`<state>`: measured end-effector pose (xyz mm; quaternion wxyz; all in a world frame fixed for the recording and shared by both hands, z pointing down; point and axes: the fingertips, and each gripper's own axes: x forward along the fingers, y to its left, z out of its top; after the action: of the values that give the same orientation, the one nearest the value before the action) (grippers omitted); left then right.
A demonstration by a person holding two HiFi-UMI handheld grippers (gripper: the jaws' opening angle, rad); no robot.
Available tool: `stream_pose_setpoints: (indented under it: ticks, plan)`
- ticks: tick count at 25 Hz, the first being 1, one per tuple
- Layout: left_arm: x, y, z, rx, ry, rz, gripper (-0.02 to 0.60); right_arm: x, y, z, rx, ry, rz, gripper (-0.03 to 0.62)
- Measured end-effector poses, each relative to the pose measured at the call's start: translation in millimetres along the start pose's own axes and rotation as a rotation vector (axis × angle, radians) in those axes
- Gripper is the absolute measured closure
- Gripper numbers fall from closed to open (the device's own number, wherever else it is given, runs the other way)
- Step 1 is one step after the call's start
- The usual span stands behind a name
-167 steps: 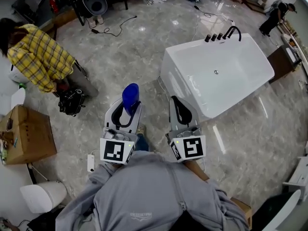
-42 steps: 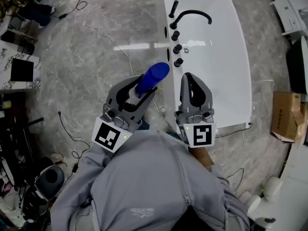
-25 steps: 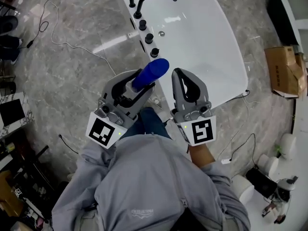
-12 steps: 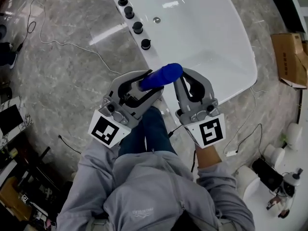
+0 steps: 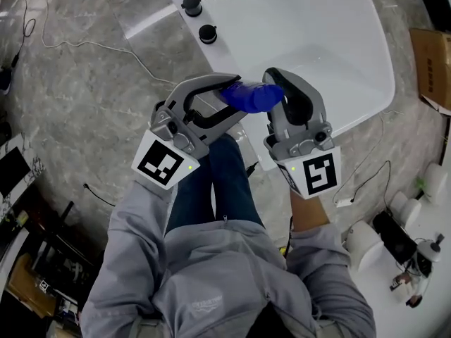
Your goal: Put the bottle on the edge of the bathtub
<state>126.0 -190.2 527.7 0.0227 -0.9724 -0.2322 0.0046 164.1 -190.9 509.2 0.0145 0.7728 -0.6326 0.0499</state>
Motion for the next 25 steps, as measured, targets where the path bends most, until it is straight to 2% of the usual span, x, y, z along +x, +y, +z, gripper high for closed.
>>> stream_pose_setpoints:
  ticks: [4, 15, 21, 25]
  plan:
    - [16.8, 3.7, -28.2, 0.018, 0.030, -0.022, 0.426, 5.6, -16.9, -25.6, 0.004, 0.016, -0.028, 0.591]
    - [25.3, 31.3, -99.1, 0.032, 0.103, -0.003, 0.428, 37.8, -29.6, -87.5, 0.035, 0.080, -0.066, 0.591]
    - [28.6, 49.2, -127.2, -0.011, 0.119, 0.026, 0.428, 59.0, -38.7, -112.8, 0.052, 0.103, -0.076, 0.591]
    - [30.7, 55.2, -141.8, -0.001, 0.140, 0.015, 0.428, 68.0, -44.2, -127.2, 0.059, 0.122, -0.086, 0.591]
